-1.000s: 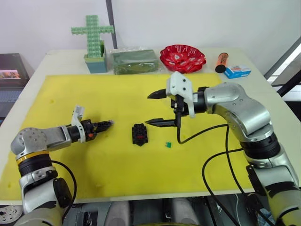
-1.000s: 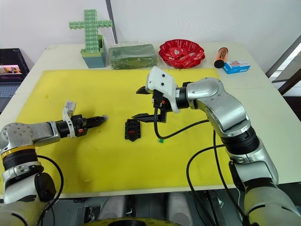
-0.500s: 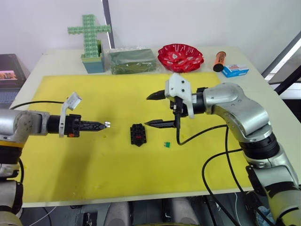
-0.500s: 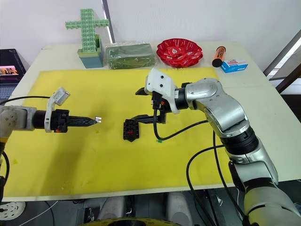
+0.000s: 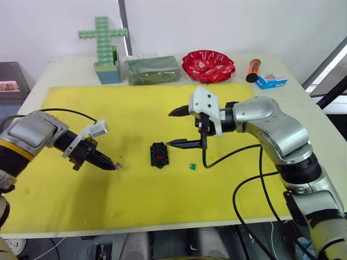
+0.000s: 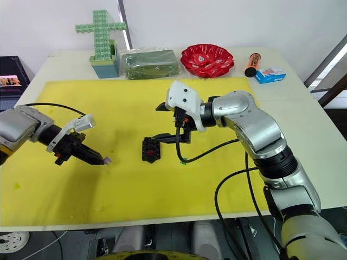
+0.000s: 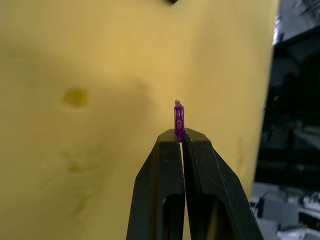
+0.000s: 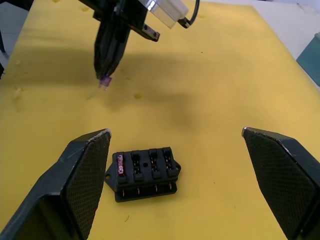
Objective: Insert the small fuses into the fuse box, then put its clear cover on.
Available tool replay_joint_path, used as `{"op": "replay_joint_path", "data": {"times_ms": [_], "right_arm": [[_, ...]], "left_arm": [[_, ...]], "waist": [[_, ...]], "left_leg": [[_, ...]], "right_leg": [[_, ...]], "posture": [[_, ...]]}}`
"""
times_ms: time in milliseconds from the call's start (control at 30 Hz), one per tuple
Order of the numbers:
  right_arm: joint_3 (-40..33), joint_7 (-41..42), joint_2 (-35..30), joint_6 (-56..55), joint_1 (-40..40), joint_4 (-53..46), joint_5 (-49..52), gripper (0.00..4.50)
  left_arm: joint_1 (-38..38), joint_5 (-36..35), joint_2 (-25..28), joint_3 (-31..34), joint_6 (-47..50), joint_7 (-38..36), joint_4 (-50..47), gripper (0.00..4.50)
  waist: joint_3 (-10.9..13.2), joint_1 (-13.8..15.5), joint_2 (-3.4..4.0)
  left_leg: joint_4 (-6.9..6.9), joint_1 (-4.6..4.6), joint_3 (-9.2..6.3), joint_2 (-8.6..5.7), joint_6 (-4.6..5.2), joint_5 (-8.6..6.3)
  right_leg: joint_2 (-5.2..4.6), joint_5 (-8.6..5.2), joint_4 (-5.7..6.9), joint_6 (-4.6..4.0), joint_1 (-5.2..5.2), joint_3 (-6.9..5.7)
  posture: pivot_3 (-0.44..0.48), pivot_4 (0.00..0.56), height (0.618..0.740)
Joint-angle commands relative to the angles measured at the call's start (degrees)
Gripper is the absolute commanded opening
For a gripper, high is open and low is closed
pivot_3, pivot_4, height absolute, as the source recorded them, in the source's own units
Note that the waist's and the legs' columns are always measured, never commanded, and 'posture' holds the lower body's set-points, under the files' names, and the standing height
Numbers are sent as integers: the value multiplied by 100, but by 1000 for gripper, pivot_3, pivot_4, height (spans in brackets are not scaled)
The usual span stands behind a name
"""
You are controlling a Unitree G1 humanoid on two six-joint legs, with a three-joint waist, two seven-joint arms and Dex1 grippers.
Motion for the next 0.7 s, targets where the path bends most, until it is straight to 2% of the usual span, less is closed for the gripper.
{"op": "replay_joint_path", "data": {"times_ms": [33,300,500,600,700], "right_arm": [[-77,-17,0,1,-54,-263,37,4500],[-68,-54,-26,61,-18,-364,30,4500],[-36,-66,-24,66,12,-408,11,4500],[-4,-55,-12,38,1,-386,-12,4500],[15,-46,-9,24,9,-402,-18,4500]], "left_arm": [[-471,271,-50,-614,-727,-42,394,46],[-1029,183,-180,-1575,-1522,-42,924,46],[-1224,291,-435,-1725,-1858,-42,1407,46],[-1299,412,-555,-1622,-2008,-42,1725,776],[-1366,375,-667,-1360,-1978,-42,1973,1791]], "waist": [[0,0,0],[1,-17,-1],[1,-4,-2],[0,-6,-3],[0,-13,-3]], "left_leg": [[1,-1,0,0,0,0],[0,-2,-1,1,2,-1],[4,-2,-1,1,2,-1],[4,-2,-2,1,2,-1],[4,-2,-2,1,3,-1]], "right_leg": [[0,0,0,1,0,0],[3,8,1,16,-1,0],[3,8,2,16,-1,0],[3,8,2,17,0,0],[3,8,3,17,0,0]], "posture": [[0,150,740],[0,150,740],[0,150,740],[0,150,740],[0,150,740]]}}
